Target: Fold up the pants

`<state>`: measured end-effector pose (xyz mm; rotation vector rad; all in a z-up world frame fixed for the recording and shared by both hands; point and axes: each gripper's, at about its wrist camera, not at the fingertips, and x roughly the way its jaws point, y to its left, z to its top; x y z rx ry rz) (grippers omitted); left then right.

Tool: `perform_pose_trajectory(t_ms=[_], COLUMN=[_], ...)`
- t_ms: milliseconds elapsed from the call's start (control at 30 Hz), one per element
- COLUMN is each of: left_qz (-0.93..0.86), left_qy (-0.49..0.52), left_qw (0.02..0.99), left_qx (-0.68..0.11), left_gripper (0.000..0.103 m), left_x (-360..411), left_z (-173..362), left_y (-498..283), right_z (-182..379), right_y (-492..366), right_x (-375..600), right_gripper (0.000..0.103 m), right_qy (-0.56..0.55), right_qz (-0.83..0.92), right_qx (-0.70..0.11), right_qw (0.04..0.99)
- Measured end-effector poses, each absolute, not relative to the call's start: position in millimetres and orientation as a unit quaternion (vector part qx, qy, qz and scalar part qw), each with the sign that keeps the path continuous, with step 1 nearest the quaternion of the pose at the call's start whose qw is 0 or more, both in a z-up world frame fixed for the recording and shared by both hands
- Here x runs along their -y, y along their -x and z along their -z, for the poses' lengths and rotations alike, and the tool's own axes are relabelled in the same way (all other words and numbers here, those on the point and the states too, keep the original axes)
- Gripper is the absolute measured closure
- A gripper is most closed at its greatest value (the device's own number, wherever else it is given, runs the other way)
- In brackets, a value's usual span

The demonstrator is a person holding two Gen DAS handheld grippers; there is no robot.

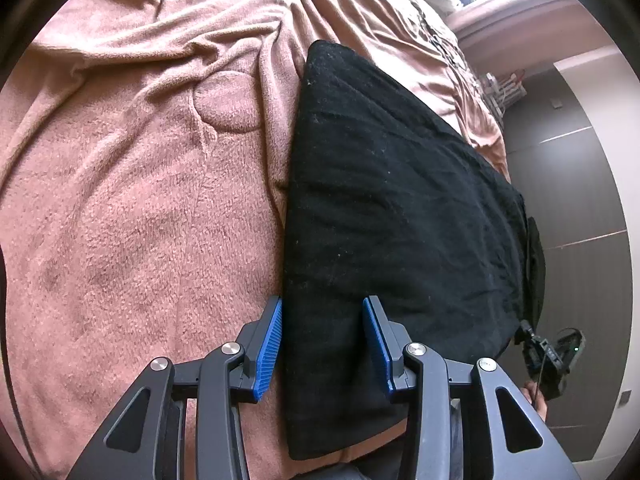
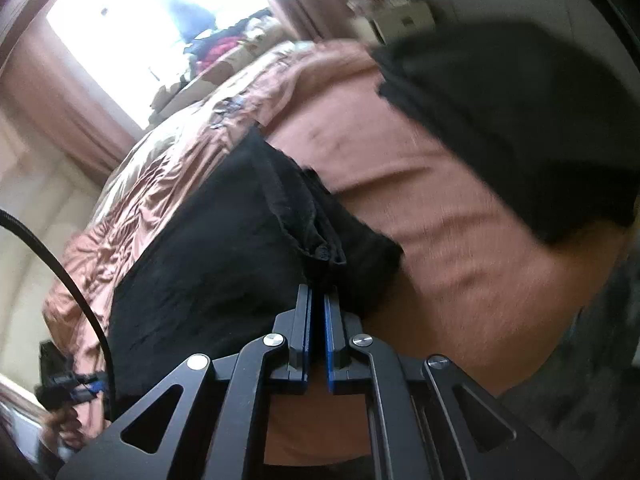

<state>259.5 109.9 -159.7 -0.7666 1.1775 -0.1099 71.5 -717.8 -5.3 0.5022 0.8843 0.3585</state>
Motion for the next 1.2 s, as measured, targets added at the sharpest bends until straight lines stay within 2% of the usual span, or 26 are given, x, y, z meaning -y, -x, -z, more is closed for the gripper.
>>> perform_pose_trajectory(t_ms=[33,167,233,267,300,667,733,767,800,900,1000,1200], left_qz=[0.05,0.05,0.049,0.049,0.049,0.057,0.059,0.061,0.064,0.073,0.083,0.101], left_qy=[0.352,0.357,0.358,0.358,0.359,0.377,0.378,0.377,0.376,0.381,0.387,0.38], left_qw=[0.762,0.759,0.76,0.76,0.761,0.758,0.761,0.764,0.766,0.771,0.77,0.776], left_qx=[-0.541,-0.541,-0.541,-0.54,-0.539,-0.529,-0.523,-0.52,-0.517,-0.505,-0.5,-0.494], left_gripper=[0.061,0.061,0.061,0.061,0.061,0.061,0.063,0.07,0.071,0.077,0.077,0.077], left_x=[-110,-112,-113,-113,-114,-119,-120,-119,-119,-120,-121,-117], left_z=[160,162,162,162,162,171,169,167,164,154,141,124], left_y=[-261,-264,-266,-267,-268,-293,-297,-297,-297,-291,-286,-286], right_z=[9,7,7,9,9,47,48,49,50,50,46,40], right_y=[-75,-77,-77,-74,-73,-115,-122,-126,-129,-132,-129,-125], right_x=[722,734,740,743,746,725,725,725,726,726,725,721], right_gripper=[0.1,0.088,0.064,0.043,0.036,0.037,0.041,0.047,0.057,0.071,0.077,0.077], right_qy=[-0.259,-0.28,-0.287,-0.295,-0.303,-0.337,-0.338,-0.34,-0.342,-0.343,-0.334,-0.318], right_qz=[-0.175,-0.18,-0.183,-0.186,-0.189,-0.226,-0.227,-0.226,-0.225,-0.226,-0.229,-0.226], right_qx=[-0.427,-0.419,-0.419,-0.417,-0.414,-0.448,-0.447,-0.45,-0.451,-0.448,-0.443,-0.446], right_qw=[0.849,0.845,0.841,0.839,0.838,0.797,0.796,0.794,0.793,0.794,0.8,0.806])
